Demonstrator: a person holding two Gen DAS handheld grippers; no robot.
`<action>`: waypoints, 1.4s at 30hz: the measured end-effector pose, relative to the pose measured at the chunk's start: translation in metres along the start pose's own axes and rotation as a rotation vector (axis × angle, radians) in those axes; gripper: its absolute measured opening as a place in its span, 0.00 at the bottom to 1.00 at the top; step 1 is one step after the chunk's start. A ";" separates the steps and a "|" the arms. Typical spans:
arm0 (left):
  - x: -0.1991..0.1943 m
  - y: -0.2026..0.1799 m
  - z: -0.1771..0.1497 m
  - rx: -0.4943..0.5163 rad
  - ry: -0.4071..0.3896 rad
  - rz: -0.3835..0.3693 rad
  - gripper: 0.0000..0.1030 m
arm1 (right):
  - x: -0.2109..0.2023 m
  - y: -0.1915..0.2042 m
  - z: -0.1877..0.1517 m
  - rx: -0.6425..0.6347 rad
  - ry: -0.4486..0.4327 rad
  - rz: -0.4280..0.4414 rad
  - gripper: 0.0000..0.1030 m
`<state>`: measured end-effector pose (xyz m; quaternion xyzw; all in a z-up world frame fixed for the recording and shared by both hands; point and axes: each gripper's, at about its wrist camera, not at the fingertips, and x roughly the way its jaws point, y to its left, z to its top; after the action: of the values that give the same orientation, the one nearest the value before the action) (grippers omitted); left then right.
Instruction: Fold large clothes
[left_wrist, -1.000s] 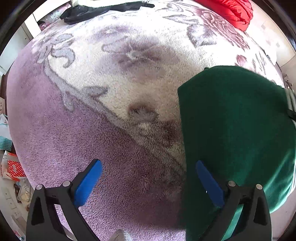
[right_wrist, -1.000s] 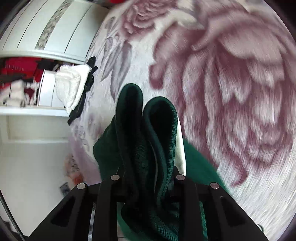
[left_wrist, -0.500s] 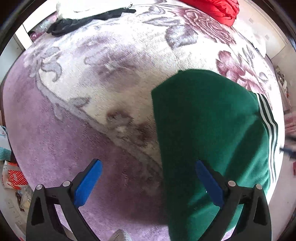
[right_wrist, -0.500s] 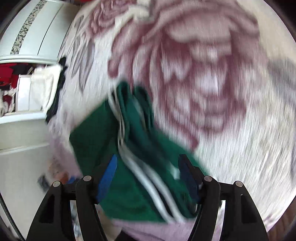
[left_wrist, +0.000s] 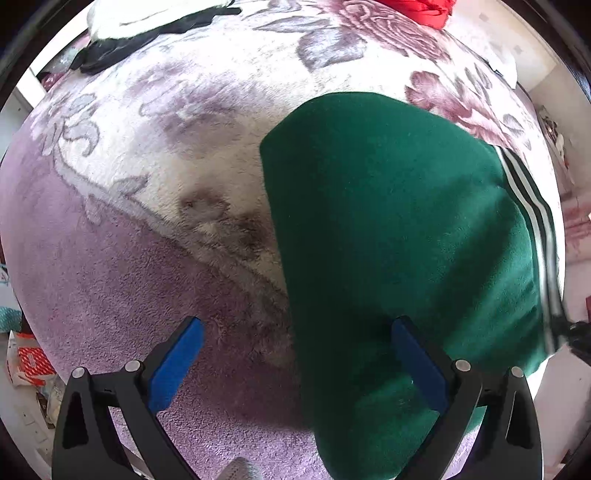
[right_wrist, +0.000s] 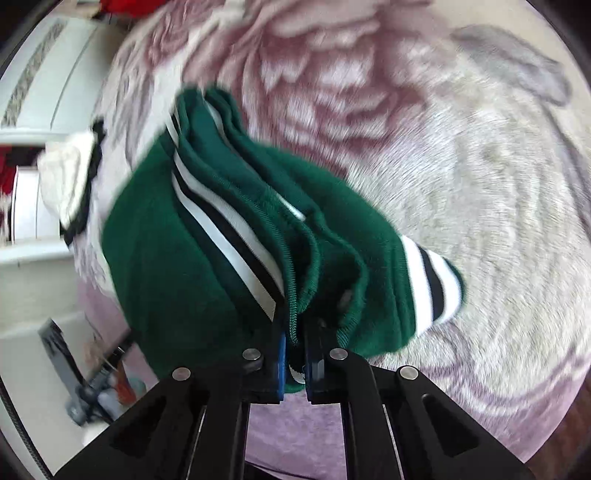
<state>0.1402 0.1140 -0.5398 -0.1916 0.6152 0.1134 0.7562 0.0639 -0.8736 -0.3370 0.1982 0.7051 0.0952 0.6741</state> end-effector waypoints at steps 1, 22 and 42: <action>-0.001 -0.002 0.001 0.005 -0.004 -0.001 1.00 | -0.014 -0.003 -0.002 0.045 -0.034 0.019 0.07; 0.023 0.000 0.093 0.035 -0.045 0.073 1.00 | -0.007 0.006 0.054 -0.060 -0.043 -0.117 0.64; -0.001 0.034 0.058 -0.062 0.011 -0.058 1.00 | 0.035 0.029 0.101 -0.275 0.021 -0.145 0.96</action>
<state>0.1775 0.1690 -0.5345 -0.2334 0.6097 0.1094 0.7496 0.1672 -0.8469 -0.3646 0.0517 0.7049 0.1442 0.6925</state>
